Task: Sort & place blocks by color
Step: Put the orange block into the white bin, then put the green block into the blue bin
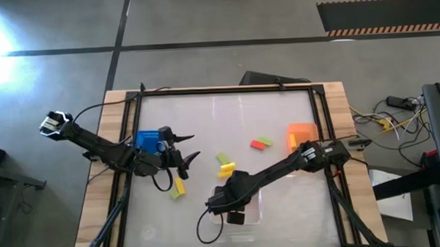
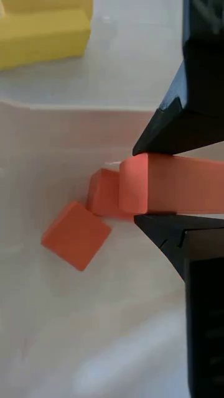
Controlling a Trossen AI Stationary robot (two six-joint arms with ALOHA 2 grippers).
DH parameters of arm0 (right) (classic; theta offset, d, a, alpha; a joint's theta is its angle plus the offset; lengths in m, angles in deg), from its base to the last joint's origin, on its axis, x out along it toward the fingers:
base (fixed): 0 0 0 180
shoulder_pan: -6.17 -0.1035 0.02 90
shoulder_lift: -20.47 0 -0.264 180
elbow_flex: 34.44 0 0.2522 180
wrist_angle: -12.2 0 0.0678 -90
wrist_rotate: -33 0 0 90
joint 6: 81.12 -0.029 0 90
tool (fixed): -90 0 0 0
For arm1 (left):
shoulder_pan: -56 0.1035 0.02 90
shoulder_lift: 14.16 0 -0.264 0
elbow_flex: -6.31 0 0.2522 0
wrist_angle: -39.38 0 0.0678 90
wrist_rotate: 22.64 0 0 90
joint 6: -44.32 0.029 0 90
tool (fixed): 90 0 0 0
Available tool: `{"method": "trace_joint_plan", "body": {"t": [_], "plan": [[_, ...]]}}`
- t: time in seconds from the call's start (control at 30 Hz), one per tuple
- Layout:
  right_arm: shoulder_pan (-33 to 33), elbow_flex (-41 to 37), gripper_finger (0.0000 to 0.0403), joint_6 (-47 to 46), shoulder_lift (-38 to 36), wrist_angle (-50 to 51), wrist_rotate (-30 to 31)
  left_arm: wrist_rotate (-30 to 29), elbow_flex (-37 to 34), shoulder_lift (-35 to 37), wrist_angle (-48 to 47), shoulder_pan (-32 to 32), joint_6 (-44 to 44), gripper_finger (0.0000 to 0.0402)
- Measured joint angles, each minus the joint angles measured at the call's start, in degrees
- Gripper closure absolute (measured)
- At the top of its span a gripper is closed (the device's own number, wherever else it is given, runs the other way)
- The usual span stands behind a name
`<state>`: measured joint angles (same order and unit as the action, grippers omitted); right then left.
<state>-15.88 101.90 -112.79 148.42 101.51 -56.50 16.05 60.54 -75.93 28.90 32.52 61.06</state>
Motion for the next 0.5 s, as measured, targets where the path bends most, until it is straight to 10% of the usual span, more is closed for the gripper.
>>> {"method": "trace_joint_plan", "body": {"t": [0.5], "plan": [[0.79,-0.01,0.0206,3.99,-0.53,-1.71,-0.49,0.00,0.00,0.00,-0.03,0.00,0.08,0.0132]]}}
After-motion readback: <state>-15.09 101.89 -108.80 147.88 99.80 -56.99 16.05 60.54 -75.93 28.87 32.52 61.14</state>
